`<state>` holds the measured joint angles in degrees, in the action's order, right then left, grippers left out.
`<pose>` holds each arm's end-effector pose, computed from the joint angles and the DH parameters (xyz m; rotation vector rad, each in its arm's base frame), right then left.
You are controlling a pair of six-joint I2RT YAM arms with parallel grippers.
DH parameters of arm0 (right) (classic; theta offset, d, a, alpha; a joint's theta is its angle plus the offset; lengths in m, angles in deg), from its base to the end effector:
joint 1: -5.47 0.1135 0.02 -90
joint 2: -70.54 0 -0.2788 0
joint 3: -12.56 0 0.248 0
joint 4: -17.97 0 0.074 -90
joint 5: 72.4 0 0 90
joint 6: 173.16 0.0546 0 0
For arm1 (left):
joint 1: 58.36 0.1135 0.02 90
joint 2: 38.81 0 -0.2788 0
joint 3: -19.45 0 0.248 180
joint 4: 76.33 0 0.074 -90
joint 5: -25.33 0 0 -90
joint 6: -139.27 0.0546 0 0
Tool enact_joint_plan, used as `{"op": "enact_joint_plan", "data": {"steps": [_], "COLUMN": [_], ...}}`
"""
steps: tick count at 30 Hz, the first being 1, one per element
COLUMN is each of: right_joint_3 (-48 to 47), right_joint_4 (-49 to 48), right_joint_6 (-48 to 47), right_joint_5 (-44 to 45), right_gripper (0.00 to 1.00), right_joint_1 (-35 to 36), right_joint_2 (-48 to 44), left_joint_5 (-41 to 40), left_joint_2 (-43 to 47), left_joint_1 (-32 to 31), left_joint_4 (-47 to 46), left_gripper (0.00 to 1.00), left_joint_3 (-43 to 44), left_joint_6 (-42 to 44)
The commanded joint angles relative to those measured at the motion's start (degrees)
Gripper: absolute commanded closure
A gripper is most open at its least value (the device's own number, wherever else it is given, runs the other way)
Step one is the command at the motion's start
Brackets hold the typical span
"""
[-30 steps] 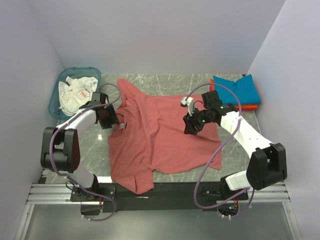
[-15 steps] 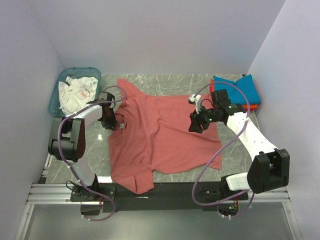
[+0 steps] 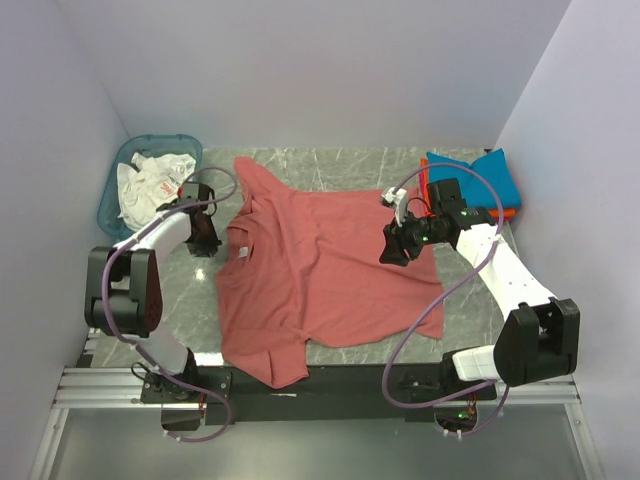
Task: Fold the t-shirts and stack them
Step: Flatten the tshirt out
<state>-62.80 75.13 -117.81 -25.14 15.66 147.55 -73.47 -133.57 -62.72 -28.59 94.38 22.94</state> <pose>0.2536 0.0832 0.2804 -1.1377 2.0821 0.7625 0.3249 -0.0164 0.1889 -0.5598 2.6660 0.0592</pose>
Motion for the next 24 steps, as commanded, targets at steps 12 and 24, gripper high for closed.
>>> {"op": "enact_joint_plan", "data": {"steps": [12, 24], "right_joint_3": [0.19, 0.1], "right_joint_4": [0.52, 0.88], "right_joint_6": [-0.5, -0.59], "right_joint_5": [-0.68, -0.77], "right_gripper": [0.47, 0.47], "right_joint_1": [-0.62, -0.7], "right_joint_2": [-0.64, -0.02], "left_joint_5": [18.03, 6.55], "left_joint_2": [-5.87, -7.72], "left_joint_1": [-0.38, -2.41], "left_joint_4": [-3.33, 0.89], "left_gripper": [0.55, 1.0], "left_joint_3": [2.7, 4.64], "left_joint_6": [-0.83, 0.57]}}
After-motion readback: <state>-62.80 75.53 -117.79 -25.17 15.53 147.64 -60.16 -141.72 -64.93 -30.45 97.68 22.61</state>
